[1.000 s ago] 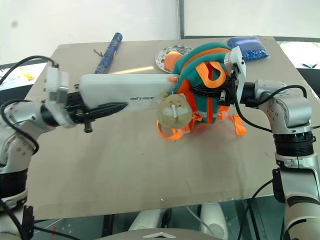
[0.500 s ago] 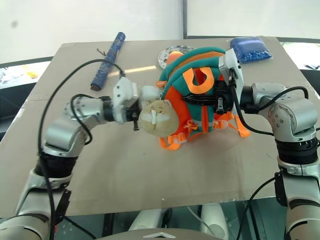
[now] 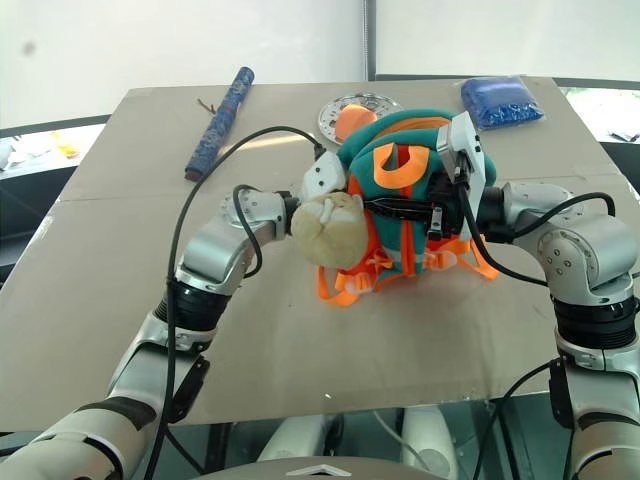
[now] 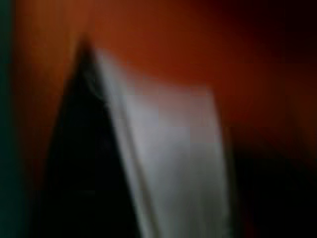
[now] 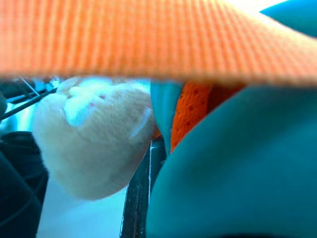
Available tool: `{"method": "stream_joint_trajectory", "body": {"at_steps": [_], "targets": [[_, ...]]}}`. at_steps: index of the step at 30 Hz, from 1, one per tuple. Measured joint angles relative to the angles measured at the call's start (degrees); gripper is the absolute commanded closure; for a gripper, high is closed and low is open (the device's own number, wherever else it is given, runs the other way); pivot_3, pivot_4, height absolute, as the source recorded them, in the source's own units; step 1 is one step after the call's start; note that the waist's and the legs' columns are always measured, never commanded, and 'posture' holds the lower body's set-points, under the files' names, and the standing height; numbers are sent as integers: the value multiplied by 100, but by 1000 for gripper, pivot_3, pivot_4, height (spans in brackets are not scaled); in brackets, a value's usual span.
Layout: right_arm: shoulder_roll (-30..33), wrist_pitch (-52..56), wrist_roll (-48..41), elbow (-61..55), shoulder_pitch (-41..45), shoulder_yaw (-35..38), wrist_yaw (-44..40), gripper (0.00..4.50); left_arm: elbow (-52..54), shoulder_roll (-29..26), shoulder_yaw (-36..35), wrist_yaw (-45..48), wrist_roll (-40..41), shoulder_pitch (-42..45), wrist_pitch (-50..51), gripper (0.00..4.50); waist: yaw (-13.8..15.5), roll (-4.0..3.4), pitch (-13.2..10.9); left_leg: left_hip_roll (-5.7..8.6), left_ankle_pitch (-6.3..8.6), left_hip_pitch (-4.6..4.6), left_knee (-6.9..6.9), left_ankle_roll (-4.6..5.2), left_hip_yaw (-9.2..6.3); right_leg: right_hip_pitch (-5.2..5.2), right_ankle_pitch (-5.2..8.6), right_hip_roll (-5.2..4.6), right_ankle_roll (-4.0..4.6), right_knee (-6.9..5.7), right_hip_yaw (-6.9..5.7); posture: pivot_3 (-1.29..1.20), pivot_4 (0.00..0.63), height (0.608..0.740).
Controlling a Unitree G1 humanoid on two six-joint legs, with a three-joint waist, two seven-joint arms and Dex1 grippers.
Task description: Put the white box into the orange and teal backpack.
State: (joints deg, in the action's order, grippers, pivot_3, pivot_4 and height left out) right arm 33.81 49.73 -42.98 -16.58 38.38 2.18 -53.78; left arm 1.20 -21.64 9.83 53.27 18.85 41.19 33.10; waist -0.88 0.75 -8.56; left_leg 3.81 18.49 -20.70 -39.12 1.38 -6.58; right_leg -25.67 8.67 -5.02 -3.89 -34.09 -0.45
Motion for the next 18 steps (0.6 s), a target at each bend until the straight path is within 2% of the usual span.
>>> {"method": "stream_joint_trajectory", "body": {"at_steps": [1, 3, 6, 9, 13, 16, 18], "targets": [[-5, -52, 42, 29, -7, -18, 36, 4500, 68, -137, -228, 78, 289, -82, 261, 114, -35, 0, 0, -2, 0, 1, 0, 0, 1, -3, 0, 4, 0, -1, 6, 0, 150, 733], [-50, -289, 320, 316, 55, -110, 222, 4500, 236, -698, -1222, 377, 1422, -316, 1251, 114, -168, -1, 0, -3, 0, 6, 5, 0, -4, -12, 1, 10, 0, -7, 13, 0, 150, 733], [-56, -517, 617, 637, 114, -126, 413, 4500, 246, -1300, -2185, 503, 2396, -406, 2197, 114, -153, 0, 0, 1, 0, 7, 4, 0, -10, -7, 1, 8, 0, -5, 10, 0, 150, 733], [-148, -651, 848, 835, 233, -201, 497, 4500, 224, -1602, -2942, 483, 3436, -468, 3201, 114, -90, 5, 3, 7, 0, 3, -2, 0, -31, 4, 1, 3, 0, 2, 0, 0, 150, 733], [-228, -764, 980, 962, 277, -251, 536, 4500, 497, -1741, -3157, 344, 3781, -770, 3516, 114, -61, 5, 3, 8, 0, 4, -1, 0, -33, 5, 0, 2, 0, 3, -1, 0, 150, 733], [-297, -794, 1072, 1061, 364, -299, 530, 4500, 1006, -1233, -2949, -254, 3930, -832, 3516, 114, -5, 6, 3, 7, 0, 4, -3, -1, -32, 5, -1, 1, 2, 2, 0, 0, 150, 733], [-331, -795, 1096, 1062, 406, -352, 518, 4500, 1390, -1085, -2589, -512, 3904, -845, 3419, 114, -8, 6, 3, 5, 0, 5, -2, -2, -29, 4, -1, 1, 2, 2, 1, 0, 150, 733]]}}
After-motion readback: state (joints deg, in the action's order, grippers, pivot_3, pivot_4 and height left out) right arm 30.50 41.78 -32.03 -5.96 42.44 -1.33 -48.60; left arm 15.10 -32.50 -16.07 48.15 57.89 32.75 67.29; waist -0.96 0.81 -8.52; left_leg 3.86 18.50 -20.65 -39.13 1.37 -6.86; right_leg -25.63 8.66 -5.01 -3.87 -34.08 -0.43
